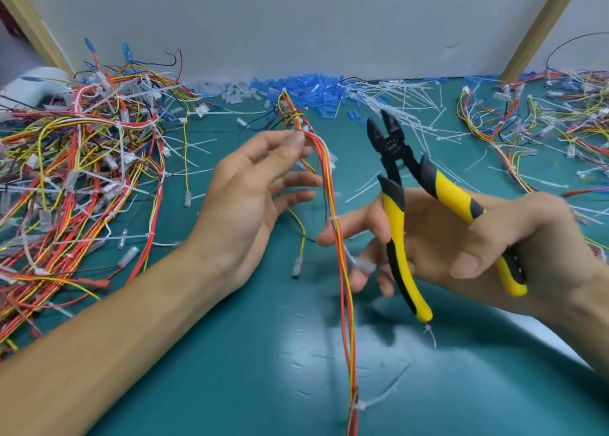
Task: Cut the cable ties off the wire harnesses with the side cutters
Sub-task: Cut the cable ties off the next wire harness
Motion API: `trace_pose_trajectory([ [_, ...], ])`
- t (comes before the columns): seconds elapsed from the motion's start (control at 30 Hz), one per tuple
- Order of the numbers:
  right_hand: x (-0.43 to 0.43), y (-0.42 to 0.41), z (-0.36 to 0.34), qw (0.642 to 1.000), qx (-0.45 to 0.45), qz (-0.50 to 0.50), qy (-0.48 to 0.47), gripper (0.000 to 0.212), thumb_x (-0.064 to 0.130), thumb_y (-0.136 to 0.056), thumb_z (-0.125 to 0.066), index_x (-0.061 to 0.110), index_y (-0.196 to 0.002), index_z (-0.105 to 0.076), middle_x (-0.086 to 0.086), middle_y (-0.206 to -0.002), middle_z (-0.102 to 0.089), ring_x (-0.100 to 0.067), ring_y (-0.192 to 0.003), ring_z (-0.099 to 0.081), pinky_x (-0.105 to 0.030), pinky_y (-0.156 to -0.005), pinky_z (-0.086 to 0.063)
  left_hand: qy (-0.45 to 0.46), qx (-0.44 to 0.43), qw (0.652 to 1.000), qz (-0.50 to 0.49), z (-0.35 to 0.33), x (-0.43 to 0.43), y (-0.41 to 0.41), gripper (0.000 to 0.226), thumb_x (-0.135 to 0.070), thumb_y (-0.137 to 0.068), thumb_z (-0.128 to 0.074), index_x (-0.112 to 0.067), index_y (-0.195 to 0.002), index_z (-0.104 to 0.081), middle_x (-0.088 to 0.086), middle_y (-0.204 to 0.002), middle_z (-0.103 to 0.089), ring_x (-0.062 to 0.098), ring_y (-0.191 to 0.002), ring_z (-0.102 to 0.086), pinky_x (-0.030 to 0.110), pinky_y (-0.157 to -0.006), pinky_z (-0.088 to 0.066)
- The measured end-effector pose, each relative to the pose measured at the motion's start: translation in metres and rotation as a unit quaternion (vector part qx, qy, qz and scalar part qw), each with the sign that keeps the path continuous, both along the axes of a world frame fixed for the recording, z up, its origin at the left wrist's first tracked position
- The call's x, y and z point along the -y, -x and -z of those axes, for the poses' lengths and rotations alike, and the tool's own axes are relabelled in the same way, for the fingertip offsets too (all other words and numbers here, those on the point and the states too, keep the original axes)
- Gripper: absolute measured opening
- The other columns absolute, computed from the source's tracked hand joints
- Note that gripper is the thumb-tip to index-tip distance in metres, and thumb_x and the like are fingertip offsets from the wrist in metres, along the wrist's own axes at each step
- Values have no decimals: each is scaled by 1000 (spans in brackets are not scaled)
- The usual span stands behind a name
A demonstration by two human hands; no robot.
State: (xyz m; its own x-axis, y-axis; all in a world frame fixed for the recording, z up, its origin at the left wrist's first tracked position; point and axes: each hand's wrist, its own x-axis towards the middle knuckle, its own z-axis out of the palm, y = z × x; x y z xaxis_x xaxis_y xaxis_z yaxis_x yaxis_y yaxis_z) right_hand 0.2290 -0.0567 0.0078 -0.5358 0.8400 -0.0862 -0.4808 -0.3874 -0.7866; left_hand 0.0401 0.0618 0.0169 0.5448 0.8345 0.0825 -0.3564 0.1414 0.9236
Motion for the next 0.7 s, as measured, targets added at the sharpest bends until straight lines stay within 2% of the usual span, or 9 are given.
trace_pose_trajectory([
  [0.07, 10, -6, -1, 997, -65, -10, -48, 69, -9, -72, -66, -12, -132, -32, -52, -157, -2, -63, -119, -42, -58, -99, -44, -43, -40, 997, -48, 2, 3, 0, 13, -24, -93, -71, -18, -102, -65, 5, -91, -64, 20, -64, -59, 33, -60, -50],
  [0.1, 5, -9, -10, 997, -61, 36, -32, 72, -12, -73, -62, -9, -136, -28, -50, -159, 2, -60, -120, -42, -60, -100, -42, -74, -63, 992, -76, 3, 4, 0, 13, -25, -90, -72, -18, -98, -64, 4, -86, -60, 19, -58, -52, 34, -57, -45],
  [0.2, -9, -29, -18, 992, -112, 29, -44, 72, -15, -72, -50, -17, -139, -24, -44, -165, 8, -58, -125, -43, -61, -103, -39, -190, -90, 970, -121, 3, 8, 1, 11, -21, -90, -68, -18, -83, -60, -1, -71, -47, 15, -54, -35, 38, -56, -31],
  [0.3, -10, -32, -19, 986, -141, 54, -66, 73, -15, -73, -41, -25, -142, -20, -45, -165, 2, -58, -136, -37, -64, -107, -36, -214, -71, 972, -60, -1, 20, 4, 21, -21, -95, -64, -10, -76, -63, -2, -59, -50, 17, -49, -37, 33, -46, -30],
  [0.37, -10, -34, -18, 981, -162, 56, -91, 74, -16, -72, -35, -27, -143, -18, -49, -161, -10, -59, -139, -35, -67, -108, -36, -199, -94, 975, 20, -1, 25, 4, 34, -26, -95, -60, -3, -72, -66, 8, -53, -53, 22, -45, -42, 28, -42, -33],
  [0.43, -4, -34, -18, 987, -96, 67, -112, 69, -12, -73, -41, -21, -141, -33, -45, -152, -34, -56, -132, -46, -62, -105, -44, -212, -145, 964, 71, -1, 27, 5, 39, -29, -93, -61, 1, -68, -65, 14, -47, -51, 22, -39, -42, 28, -42, -31],
  [0.53, 10, -29, -29, 974, 100, 161, -125, 54, -4, -66, -45, 0, -116, -65, -29, -122, -65, -48, -96, -62, -51, -90, -54, -278, -212, 931, 104, -3, 30, 6, 30, -30, -90, -67, -4, -75, -63, 18, -45, -47, 24, -37, -35, 24, -42, -28],
  [0.63, 17, -20, -38, 954, 223, 191, -54, 44, -7, -55, -44, -5, -91, -70, -32, -104, -67, -49, -72, -65, -46, -69, -59, -337, -267, 898, 91, -1, 34, 6, 26, -35, -85, -77, -15, -78, -60, 3, -54, -65, 19, -39, -47, 21, -46, -34],
  [0.7, 16, -15, -38, 948, 278, 151, -20, 40, -7, -55, -43, -12, -88, -65, -40, -103, -64, -49, -67, -66, -48, -65, -59, -338, -279, 895, 79, 2, 35, 3, 29, -27, -81, -86, -17, -78, -58, -1, -65, -71, 21, -43, -55, 23, -47, -38],
])
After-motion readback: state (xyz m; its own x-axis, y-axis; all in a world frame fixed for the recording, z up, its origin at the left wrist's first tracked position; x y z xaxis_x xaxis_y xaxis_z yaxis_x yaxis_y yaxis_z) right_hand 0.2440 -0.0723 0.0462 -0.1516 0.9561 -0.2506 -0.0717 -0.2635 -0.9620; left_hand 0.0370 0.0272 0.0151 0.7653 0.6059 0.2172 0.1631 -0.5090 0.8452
